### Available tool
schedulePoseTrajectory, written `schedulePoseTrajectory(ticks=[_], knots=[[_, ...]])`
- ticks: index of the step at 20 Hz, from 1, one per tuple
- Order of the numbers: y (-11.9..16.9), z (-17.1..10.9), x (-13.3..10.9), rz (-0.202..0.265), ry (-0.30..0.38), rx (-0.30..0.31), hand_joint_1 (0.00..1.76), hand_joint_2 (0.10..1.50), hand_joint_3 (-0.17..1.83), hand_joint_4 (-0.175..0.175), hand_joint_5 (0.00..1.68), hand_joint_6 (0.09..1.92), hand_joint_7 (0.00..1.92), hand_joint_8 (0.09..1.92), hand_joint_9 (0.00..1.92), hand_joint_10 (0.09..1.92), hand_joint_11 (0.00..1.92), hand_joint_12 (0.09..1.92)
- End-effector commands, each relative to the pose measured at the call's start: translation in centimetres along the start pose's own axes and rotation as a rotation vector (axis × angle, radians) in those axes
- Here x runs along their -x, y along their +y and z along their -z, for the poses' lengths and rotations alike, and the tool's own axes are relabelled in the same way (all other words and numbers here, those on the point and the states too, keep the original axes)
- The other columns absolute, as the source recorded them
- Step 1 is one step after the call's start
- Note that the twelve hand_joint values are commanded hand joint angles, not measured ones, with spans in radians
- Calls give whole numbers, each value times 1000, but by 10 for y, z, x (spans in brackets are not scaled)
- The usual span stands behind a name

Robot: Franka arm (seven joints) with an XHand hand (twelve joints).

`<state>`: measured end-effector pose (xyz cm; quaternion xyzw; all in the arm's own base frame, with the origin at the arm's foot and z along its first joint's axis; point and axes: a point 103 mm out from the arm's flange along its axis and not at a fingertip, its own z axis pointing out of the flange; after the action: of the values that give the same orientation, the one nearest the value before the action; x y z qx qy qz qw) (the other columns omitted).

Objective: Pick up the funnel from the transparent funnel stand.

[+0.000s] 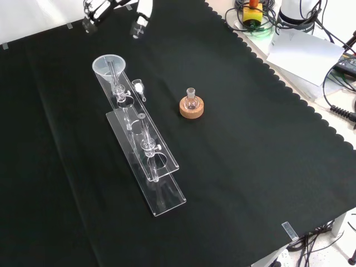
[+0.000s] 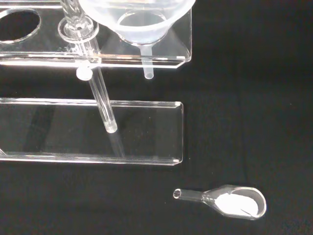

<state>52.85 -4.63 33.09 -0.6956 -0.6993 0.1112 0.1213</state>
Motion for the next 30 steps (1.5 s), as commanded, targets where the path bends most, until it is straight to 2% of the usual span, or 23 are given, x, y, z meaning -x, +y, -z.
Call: schedulePoseTrajectory(ticks=[1, 13, 22, 30], knots=[[29, -8, 1, 41, -19, -78, 455, 856, 205, -18, 129, 87, 0, 549, 161, 721, 0, 1509], [54, -26, -4, 57, -95, -193, 584, 773, 217, -39, 46, 87, 0, 521, 150, 782, 108, 1533], [62, -31, -11, 60, -169, -216, 698, 712, 283, -45, 5, 87, 0, 341, 61, 812, 148, 1521], [67, -31, -15, 67, -207, -234, 776, 611, 478, -52, 6, 87, 0, 320, 61, 825, 162, 1517]])
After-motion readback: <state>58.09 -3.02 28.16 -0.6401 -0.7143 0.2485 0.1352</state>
